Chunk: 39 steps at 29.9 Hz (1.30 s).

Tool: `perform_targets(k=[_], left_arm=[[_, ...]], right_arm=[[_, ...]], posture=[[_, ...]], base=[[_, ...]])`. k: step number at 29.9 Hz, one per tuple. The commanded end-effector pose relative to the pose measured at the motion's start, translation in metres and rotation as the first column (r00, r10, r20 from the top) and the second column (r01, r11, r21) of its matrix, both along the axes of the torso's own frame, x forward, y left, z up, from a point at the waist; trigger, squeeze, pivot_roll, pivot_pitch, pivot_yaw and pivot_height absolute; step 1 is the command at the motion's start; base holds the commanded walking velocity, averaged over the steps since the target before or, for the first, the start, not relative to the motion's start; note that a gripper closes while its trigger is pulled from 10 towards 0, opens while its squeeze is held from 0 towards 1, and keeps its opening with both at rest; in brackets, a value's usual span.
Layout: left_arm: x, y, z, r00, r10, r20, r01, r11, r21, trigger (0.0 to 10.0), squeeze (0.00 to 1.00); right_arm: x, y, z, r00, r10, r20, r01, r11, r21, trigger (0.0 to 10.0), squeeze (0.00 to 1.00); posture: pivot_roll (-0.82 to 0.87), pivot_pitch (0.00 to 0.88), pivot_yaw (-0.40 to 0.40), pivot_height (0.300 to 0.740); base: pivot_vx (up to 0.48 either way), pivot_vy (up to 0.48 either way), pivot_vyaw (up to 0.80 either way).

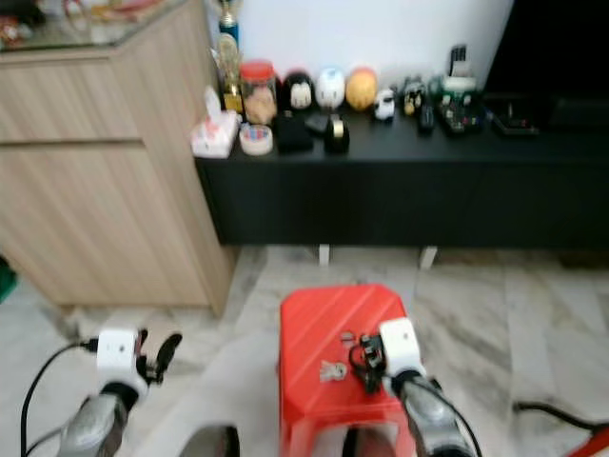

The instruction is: Hang keys on a hook

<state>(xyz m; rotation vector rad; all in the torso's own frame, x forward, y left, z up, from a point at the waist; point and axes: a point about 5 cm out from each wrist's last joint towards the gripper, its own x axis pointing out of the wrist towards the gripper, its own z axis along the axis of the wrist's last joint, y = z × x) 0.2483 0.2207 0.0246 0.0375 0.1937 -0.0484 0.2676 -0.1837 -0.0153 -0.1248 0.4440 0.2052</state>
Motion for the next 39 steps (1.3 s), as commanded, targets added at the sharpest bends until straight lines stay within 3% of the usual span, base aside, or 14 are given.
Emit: perform_targets(k=[1, 7, 10, 15, 19, 37, 39], left_arm=[[-0.005, 0.009, -0.003, 1.0, 0.023, -0.018, -0.023, 1.0, 0.015, 10.0, 0.0], [-0.005, 0.009, -0.003, 1.0, 0.023, -0.019, -0.023, 1.0, 0.016, 10.0, 0.0], [-0.005, 0.009, -0.003, 1.0, 0.023, -0.02, -0.023, 1.0, 0.016, 10.0, 0.0], [-0.005, 0.01, -0.004, 0.999, 0.023, -0.023, -0.023, 1.0, 0.017, 10.0, 0.0], [-0.005, 0.01, -0.004, 0.999, 0.024, -0.025, -0.024, 1.0, 0.016, 10.0, 0.0], [-0.006, 0.009, -0.005, 0.999, 0.023, -0.029, -0.023, 1.0, 0.017, 10.0, 0.0], [-0.006, 0.009, -0.005, 0.999, 0.023, -0.029, -0.022, 1.0, 0.018, 10.0, 0.0]], right_arm=[[0.001, 0.007, -0.001, 1.0, 0.004, -0.01, -0.004, 1.0, 0.01, 10.0, 0.0], [-0.003, 0.006, -0.006, 0.999, 0.011, -0.042, -0.012, 1.0, -0.008, 10.0, 0.0], [-0.006, 0.011, -0.006, 0.997, 0.072, -0.036, -0.071, 0.997, 0.043, 10.0, 0.0], [-0.011, 0.012, -0.008, 0.991, 0.122, -0.051, -0.12, 0.991, 0.053, 10.0, 0.0], [-0.017, 0.011, -0.015, 0.98, 0.152, -0.127, -0.149, 0.988, 0.034, 10.0, 0.0], [-0.022, 0.011, -0.022, 0.96, 0.171, -0.22, -0.173, 0.985, 0.01, 10.0, 0.0], [-0.022, 0.01, -0.023, 0.96, 0.164, -0.226, -0.167, 0.986, 0.003, 0.0, 0.0]], posture=[[0.09, 0.0, -0.005, 0.594], [0.09, 0.0, -0.005, 0.594], [0.09, 0.0, -0.006, 0.594], [0.08, 0.0, -0.005, 0.594], [0.08, 0.0, -0.006, 0.594], [0.09, 0.0, -0.006, 0.594], [0.09, 0.0, -0.006, 0.594]], base=[[0.0, 0.0, 0.0], [0.0, 0.0, 0.0], [0.0, 0.0, 0.0], [0.0, 0.0, 0.0], [0.0, 0.0, 0.0], [0.0, 0.0, 0.0], [0.0, 0.0, 0.0]])
